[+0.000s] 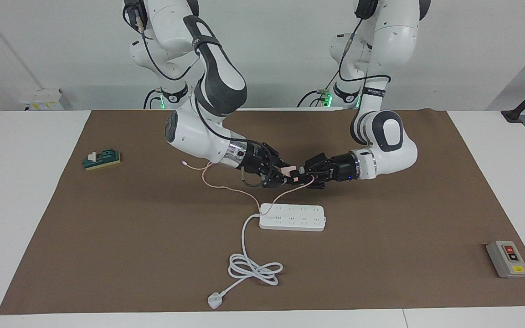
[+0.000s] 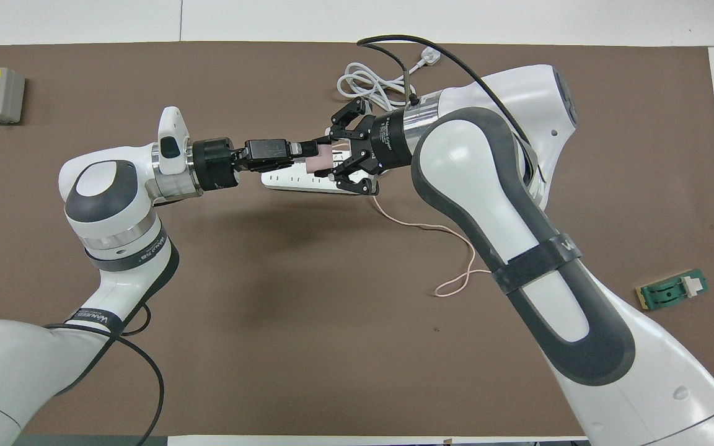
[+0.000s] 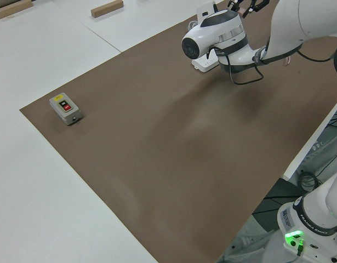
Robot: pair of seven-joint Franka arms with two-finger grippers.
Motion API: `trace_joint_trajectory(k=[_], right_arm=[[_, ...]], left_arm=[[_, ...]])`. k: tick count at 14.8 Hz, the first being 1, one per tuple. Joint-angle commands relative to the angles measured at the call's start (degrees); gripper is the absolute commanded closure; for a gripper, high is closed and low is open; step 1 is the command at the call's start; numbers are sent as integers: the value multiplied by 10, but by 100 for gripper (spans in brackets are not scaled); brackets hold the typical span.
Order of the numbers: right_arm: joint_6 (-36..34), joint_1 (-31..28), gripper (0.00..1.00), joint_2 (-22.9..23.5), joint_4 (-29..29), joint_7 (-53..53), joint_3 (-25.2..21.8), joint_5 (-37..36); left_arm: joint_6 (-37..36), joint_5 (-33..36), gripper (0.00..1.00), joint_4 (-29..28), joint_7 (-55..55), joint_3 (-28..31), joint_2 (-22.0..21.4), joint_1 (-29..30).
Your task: Plug charger into power strip
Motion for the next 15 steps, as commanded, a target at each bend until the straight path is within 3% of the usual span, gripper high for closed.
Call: trace_joint_trajectory(k=[1, 2, 3, 4, 5, 10, 15], right_arm=[[13, 3, 100, -12, -18, 9, 1, -12], [14, 3, 100, -12, -18, 10, 1, -12], [18, 3, 50, -12, -19, 11, 1, -12], [21, 2, 8, -12, -23, 10, 1, -12], [21, 3, 0, -13, -23, 9, 1, -12], [13, -3, 0, -13, -20, 5, -1, -14], [10, -7, 0, -27, -19, -33, -5, -115]], left_arm=[[-3, 13, 92, 12, 10, 2, 4, 2], [-3, 13, 95, 13, 10, 2, 5, 1], [-3, 13, 95, 13, 10, 2, 5, 1], [-3, 13, 95, 13, 10, 2, 5, 1], [-3, 13, 96, 13, 10, 2, 4, 2], [-3, 15, 100, 14, 10, 5, 4, 3], [0, 106, 100, 56, -17, 35, -3, 20]])
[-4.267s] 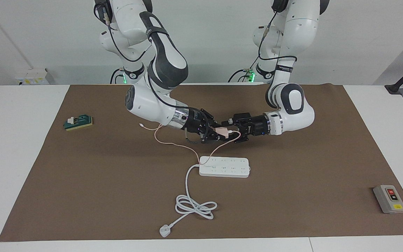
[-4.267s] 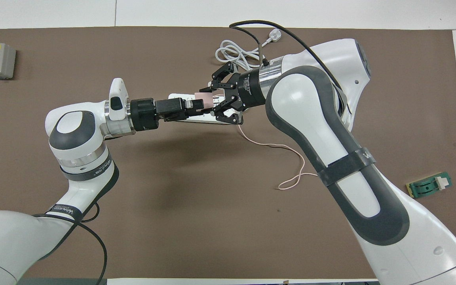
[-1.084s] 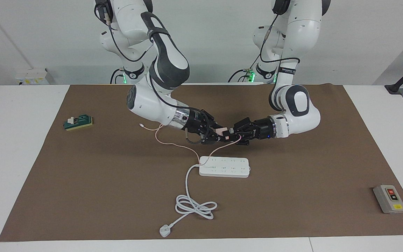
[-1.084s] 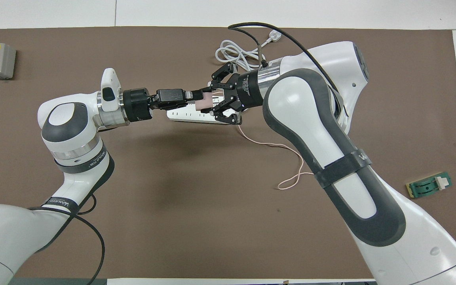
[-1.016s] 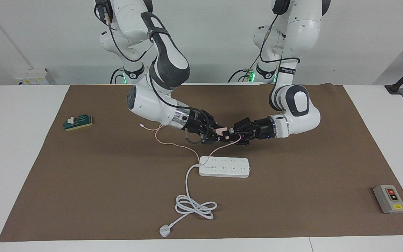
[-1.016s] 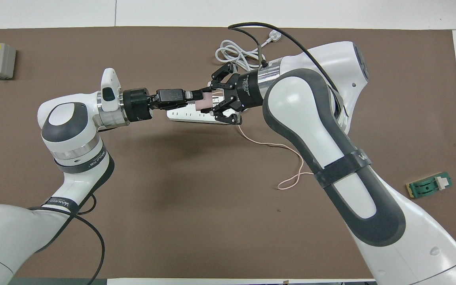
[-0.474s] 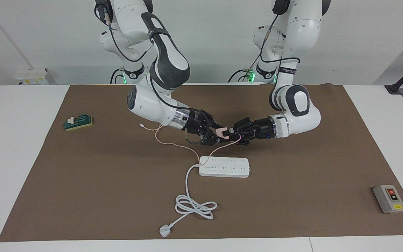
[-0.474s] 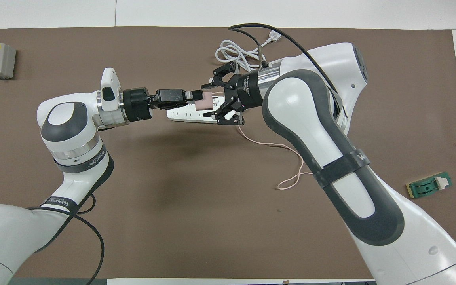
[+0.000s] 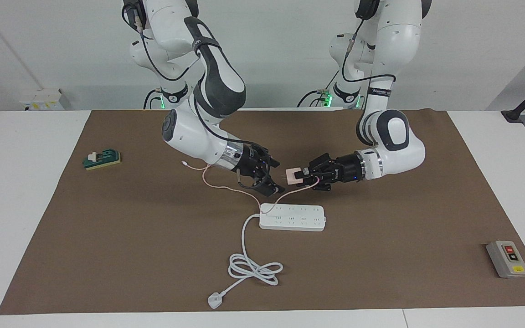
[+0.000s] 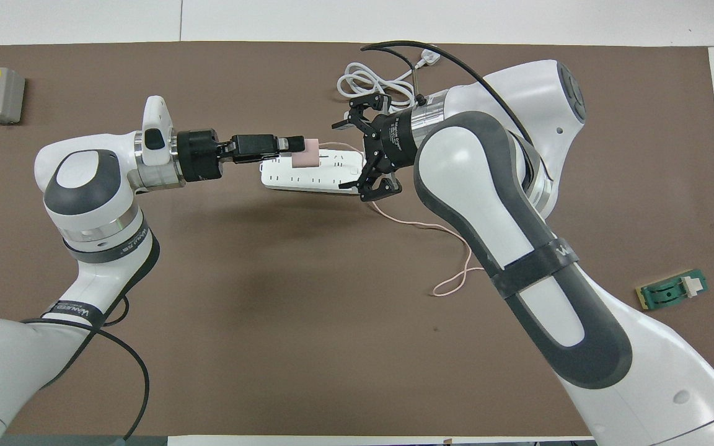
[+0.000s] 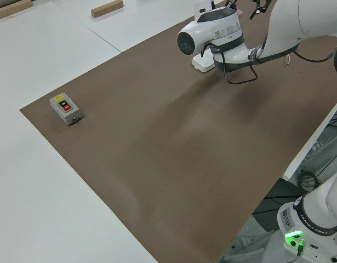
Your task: Plug charger into power strip
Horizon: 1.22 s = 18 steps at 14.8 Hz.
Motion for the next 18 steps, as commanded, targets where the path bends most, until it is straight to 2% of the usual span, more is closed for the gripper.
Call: trace_joint_trajectory(k=[1, 4, 8, 11, 15, 18], right_arm=[[4, -4, 0, -23, -12, -36, 2, -63], [-21, -22, 0, -51, -10, -80, 2, -169], [-134, -84, 0, -99, -10, -166, 1, -239], [-194, -102, 0, -137, -10, -197, 1, -321], [-259, -118, 0, -188, -13, -260, 1, -411], [-294, -147, 0, -211, -14, -347, 1, -452]], left_arm=[[-3, 65, 100, 38, -29, 16, -2, 17], [-4, 157, 100, 84, -67, 16, -3, 46], [-19, 273, 100, 144, -161, 17, -5, 78], [-40, 365, 100, 195, -279, 22, -15, 83], [-105, 495, 100, 255, -462, 28, -26, 83], [-128, 601, 100, 262, -538, 28, -43, 83]])
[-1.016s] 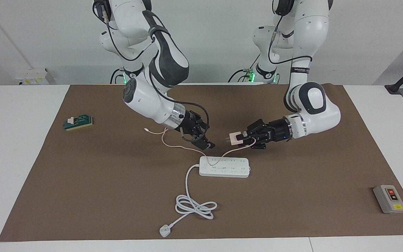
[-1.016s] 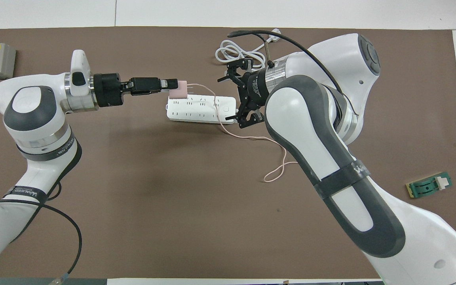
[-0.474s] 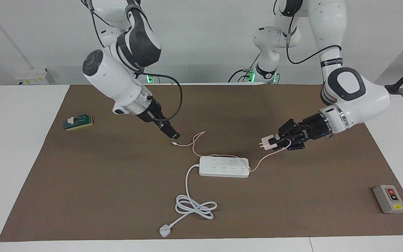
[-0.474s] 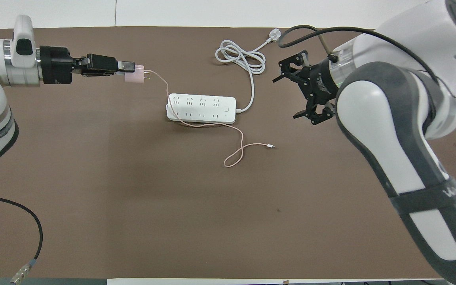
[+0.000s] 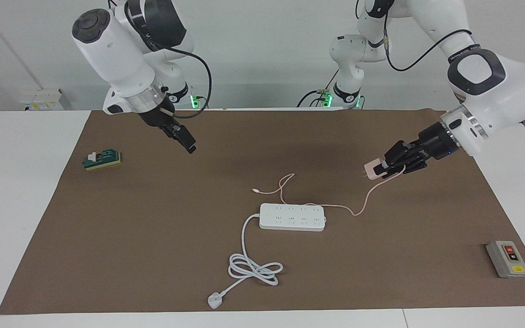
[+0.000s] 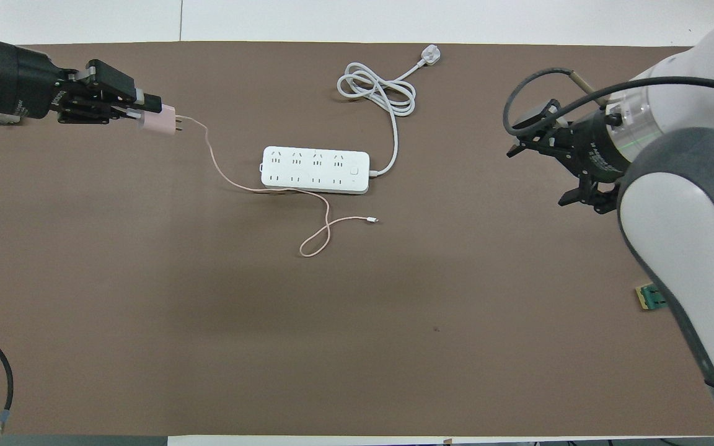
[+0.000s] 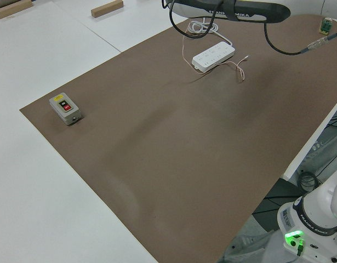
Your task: Plug charger into power strip
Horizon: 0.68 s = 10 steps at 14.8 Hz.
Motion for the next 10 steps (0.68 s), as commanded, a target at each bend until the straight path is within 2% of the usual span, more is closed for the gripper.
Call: trace_joint_trajectory(k=[1, 4, 6, 10], right_arm=[[-29, -37, 0, -27, -16, -88, 6, -36], [-56, -76, 0, -35, -18, -211, 7, -55], [-67, -99, 0, -48, -22, -279, 9, -55], [-84, -105, 0, -56, -32, -286, 2, -56]], left_arm=[[-38, 97, 100, 10, -74, 3, -11, 0], [-108, 180, 100, 31, -148, 3, -15, 1], [-146, 208, 100, 40, -191, 5, -15, 2], [-163, 214, 100, 40, -225, 13, -15, 1]])
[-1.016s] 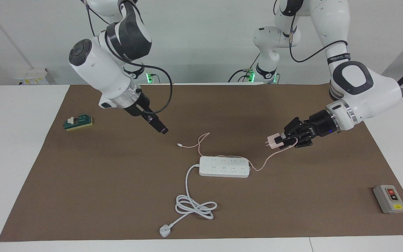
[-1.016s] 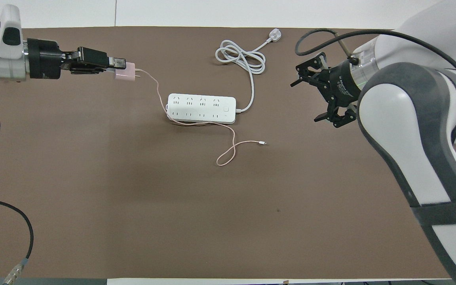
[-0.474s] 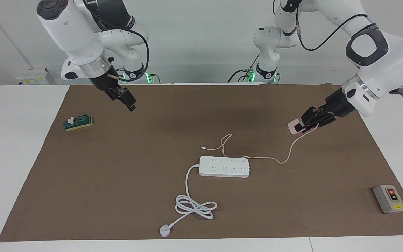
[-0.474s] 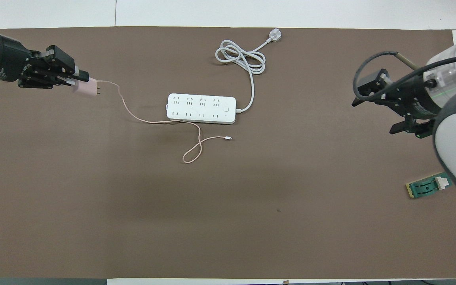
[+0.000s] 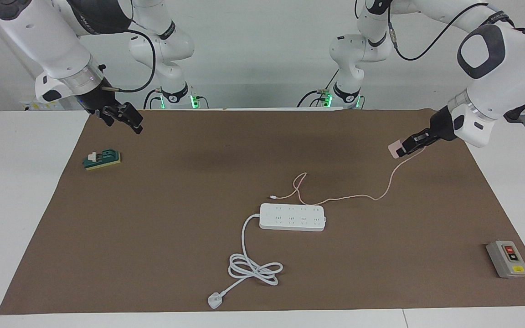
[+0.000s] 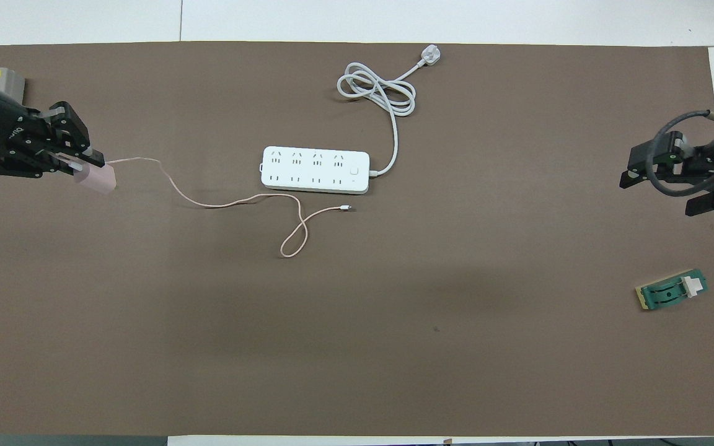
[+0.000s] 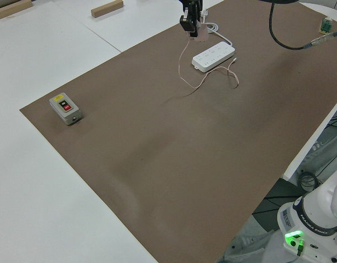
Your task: Plug charger into power strip
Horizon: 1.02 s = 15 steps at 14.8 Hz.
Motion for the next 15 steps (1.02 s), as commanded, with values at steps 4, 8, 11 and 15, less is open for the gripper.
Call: trace_joint_trajectory(k=[4, 8, 11, 15], right_arm=[[1, -3, 0, -27, -30, -20, 4, -24], [-2, -11, 0, -43, -29, -102, 6, -29], [0, -12, 0, -44, -24, -109, 9, -56], [29, -18, 0, -46, -29, -153, 23, -67]], left_arm=[[-11, 15, 100, 11, -29, 5, 2, -2], [12, 29, 100, 10, -22, 5, 2, -1], [29, 76, 100, 10, -33, 5, -9, -2], [22, 79, 100, 10, -102, 4, -23, -3]])
